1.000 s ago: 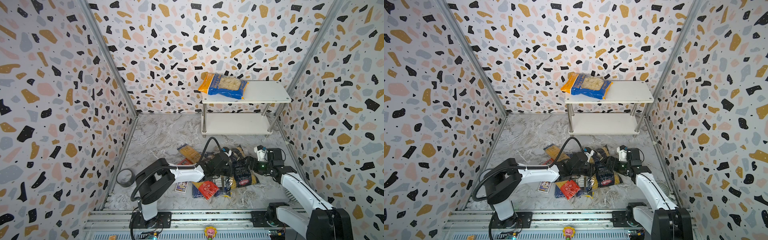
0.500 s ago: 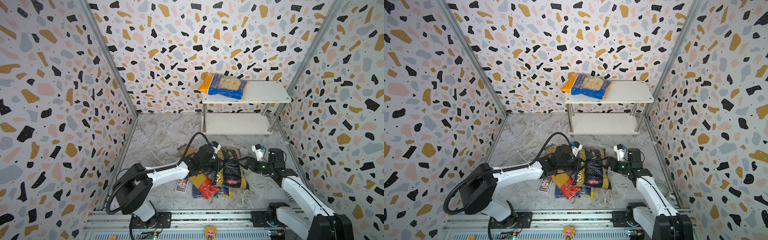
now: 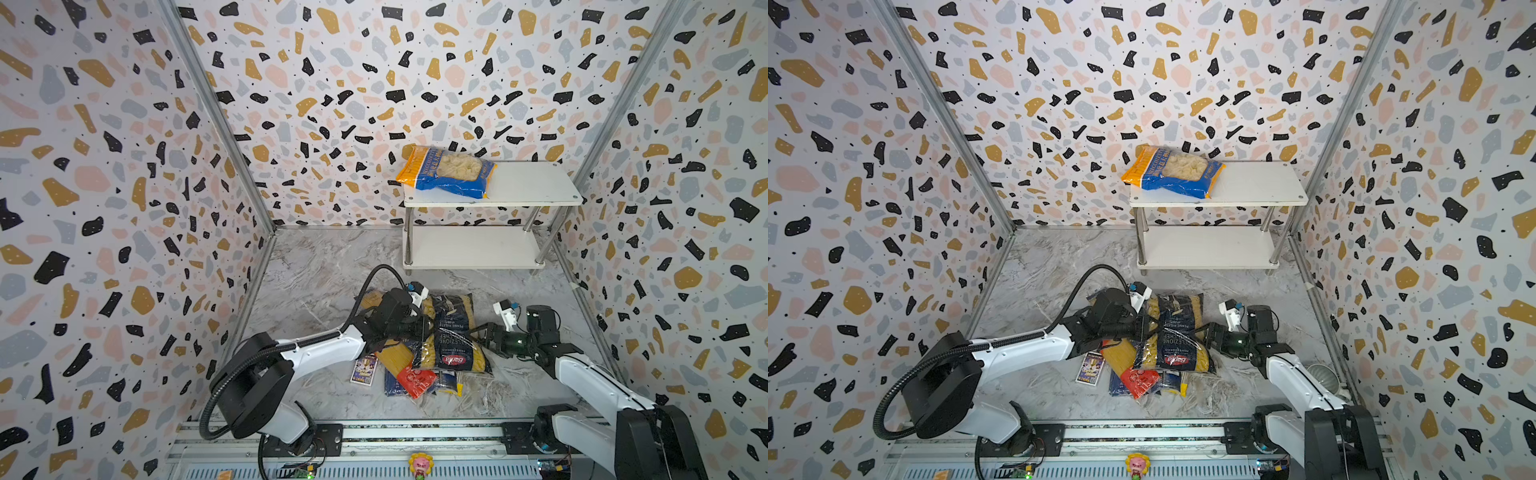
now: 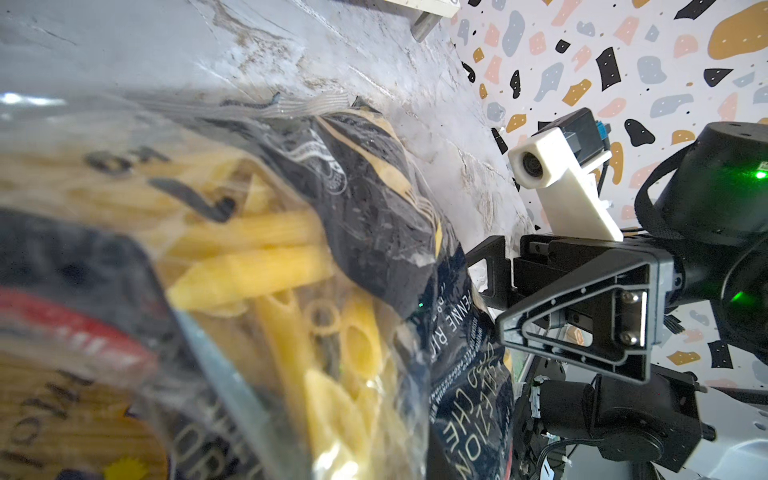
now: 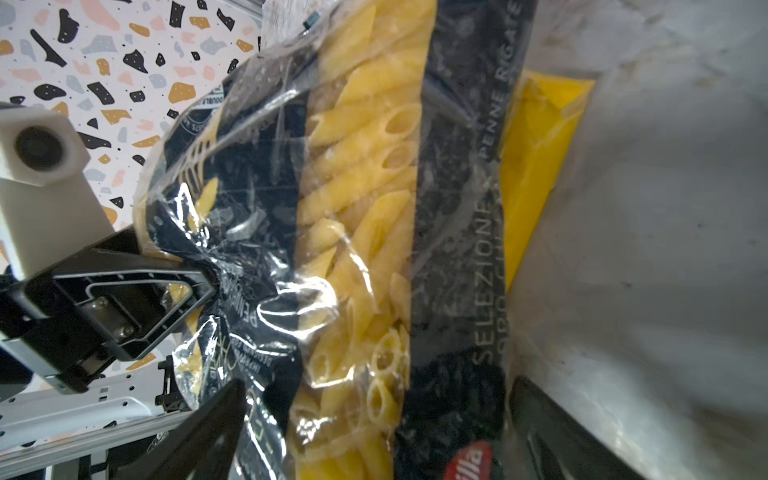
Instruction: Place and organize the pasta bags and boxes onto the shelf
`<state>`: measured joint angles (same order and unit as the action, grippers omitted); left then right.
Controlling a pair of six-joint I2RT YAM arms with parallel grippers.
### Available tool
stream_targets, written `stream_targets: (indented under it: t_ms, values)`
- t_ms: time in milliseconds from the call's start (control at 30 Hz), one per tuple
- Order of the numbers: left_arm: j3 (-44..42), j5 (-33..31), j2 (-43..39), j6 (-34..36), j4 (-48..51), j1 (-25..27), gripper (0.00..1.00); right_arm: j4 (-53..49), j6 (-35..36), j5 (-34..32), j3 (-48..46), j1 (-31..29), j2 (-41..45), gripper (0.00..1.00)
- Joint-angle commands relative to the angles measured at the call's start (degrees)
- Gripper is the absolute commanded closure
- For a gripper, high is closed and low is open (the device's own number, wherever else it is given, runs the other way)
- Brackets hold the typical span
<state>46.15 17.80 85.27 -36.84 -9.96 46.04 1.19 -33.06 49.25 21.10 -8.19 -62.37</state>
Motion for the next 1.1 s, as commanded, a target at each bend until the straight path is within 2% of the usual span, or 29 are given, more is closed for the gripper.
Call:
stream_targets:
  t_ms: [0, 233, 533, 1067]
  values:
    - [-1.3, -2.8, -1.1, 1.3, -4.0, -2.0, 0.81, 7.9, -3.2, 3.1, -0.9, -2.1, -1.8, 0.01]
    - [-2.0, -2.9, -0.2, 1.8, -4.0, -1.9, 0.79, 16.3, -6.1, 4.5, -0.1, -5.2, -4.3, 0.01]
    - [-3.3, -2.6, 1.5, 1.5, -6.4, -1.9, 0.79, 25.9, -8.9, 5.6, 2.8, -9.0, -11.8, 0.01]
    - [-4.4, 0.6, 6.7, -0.5, -12.4, -1.8, 0.79, 30.3, -8.4, 5.3, 13.2, -14.1, -20.9, 0.01]
